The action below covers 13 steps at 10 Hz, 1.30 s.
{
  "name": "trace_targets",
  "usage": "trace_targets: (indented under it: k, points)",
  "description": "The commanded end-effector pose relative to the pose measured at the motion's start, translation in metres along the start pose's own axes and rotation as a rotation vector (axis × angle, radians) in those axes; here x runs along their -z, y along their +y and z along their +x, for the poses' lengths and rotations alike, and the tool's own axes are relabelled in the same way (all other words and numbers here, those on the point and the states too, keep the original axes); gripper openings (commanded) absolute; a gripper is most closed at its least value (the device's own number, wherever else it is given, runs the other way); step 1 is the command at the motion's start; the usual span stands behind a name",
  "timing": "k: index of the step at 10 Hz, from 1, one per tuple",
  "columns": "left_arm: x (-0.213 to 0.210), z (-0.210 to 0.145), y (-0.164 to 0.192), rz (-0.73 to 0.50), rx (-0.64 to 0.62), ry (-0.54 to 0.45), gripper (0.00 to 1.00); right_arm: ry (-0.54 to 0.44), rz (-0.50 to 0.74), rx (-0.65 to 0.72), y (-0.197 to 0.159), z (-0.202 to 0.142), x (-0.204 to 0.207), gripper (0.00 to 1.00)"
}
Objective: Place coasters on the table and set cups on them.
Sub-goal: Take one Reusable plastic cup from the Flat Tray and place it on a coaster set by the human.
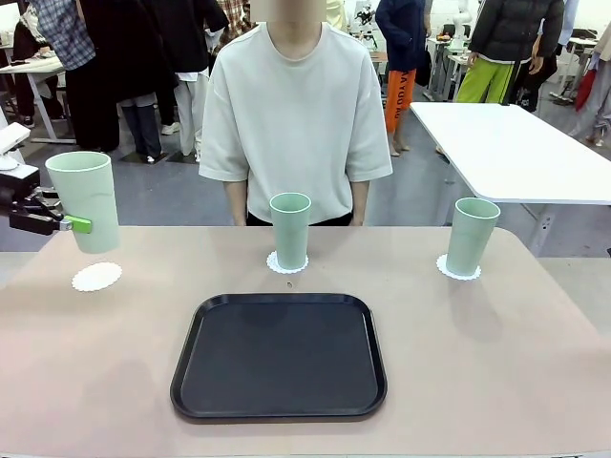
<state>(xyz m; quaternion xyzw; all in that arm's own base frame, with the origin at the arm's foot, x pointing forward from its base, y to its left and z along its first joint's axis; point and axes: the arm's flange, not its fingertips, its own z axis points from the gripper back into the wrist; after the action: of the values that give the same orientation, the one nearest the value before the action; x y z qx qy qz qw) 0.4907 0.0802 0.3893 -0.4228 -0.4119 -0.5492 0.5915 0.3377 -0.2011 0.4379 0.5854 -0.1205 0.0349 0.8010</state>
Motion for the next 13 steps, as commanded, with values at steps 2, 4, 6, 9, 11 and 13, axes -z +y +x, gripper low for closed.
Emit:
trace_targets:
  k: [2,4,6,9,11,13]
  points:
    - [-0.042,-0.027,0.051,0.01,0.047,-0.059,0.84,-0.007,-0.002,0.009,0.002,0.002,0.0,1.0]
    - [-0.063,-0.042,0.065,0.051,0.052,-0.084,0.84,-0.007,-0.002,0.009,0.002,0.002,0.0,1.0]
    - [-0.071,-0.06,0.078,0.075,0.063,-0.108,0.84,-0.007,-0.002,0.009,0.002,0.002,0.0,1.0]
    - [-0.068,-0.089,0.083,0.087,0.058,-0.12,0.84,-0.007,-0.002,0.009,0.002,0.002,0.0,1.0]
    - [-0.062,-0.107,0.085,0.09,0.037,-0.103,0.84,-0.007,-0.002,0.009,0.002,0.002,0.0,1.0]
    - [-0.062,-0.116,0.081,0.096,0.032,-0.095,0.84,-0.007,-0.002,0.009,0.002,0.002,0.0,1.0]
